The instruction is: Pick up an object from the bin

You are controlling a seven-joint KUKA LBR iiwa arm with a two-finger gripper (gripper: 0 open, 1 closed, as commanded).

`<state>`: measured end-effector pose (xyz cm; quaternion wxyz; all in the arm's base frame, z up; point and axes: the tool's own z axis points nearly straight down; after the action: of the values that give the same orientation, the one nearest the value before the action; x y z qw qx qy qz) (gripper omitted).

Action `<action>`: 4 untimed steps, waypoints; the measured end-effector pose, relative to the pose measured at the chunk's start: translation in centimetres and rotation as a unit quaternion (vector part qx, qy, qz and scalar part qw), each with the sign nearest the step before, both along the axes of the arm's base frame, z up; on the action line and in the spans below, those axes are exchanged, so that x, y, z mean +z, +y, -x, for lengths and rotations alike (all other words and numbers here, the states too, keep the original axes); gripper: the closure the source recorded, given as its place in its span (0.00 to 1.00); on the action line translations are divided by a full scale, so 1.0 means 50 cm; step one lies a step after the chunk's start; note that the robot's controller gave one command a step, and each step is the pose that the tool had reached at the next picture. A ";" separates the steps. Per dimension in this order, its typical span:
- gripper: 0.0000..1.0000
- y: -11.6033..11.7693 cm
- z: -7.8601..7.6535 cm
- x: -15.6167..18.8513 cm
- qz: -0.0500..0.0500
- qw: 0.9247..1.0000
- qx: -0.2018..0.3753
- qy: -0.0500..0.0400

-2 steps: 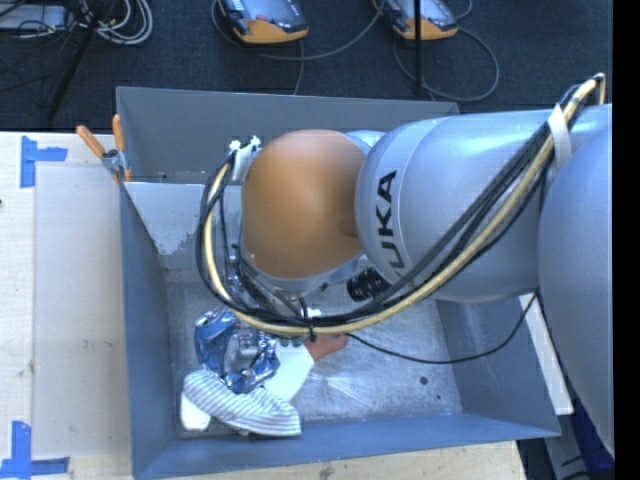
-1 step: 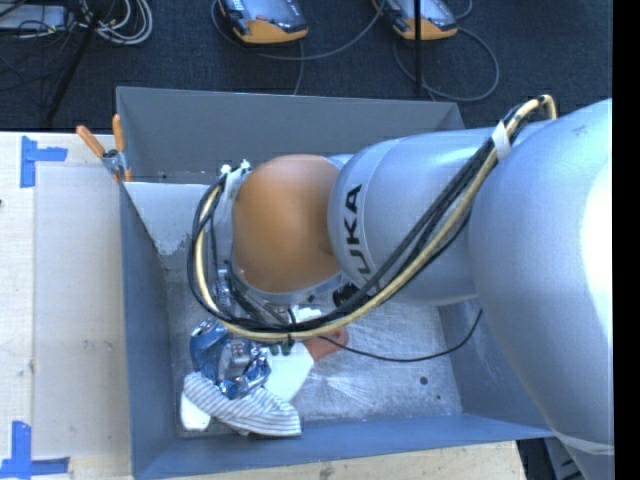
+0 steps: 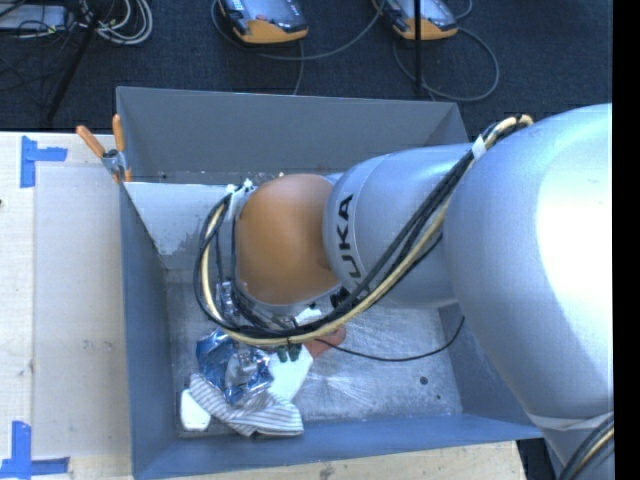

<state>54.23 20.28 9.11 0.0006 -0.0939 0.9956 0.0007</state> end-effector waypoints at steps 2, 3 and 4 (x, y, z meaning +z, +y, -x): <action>1.00 0.017 0.000 -0.023 0.000 0.998 0.062 0.000; 1.00 0.026 -0.042 0.132 0.000 0.999 0.053 0.000; 1.00 0.026 -0.042 0.132 0.000 0.999 0.053 0.000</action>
Offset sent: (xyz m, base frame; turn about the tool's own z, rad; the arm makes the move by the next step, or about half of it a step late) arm 0.0000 0.0000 0.0000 0.0000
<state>56.33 21.58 15.69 0.0001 -0.1461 0.9893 0.0005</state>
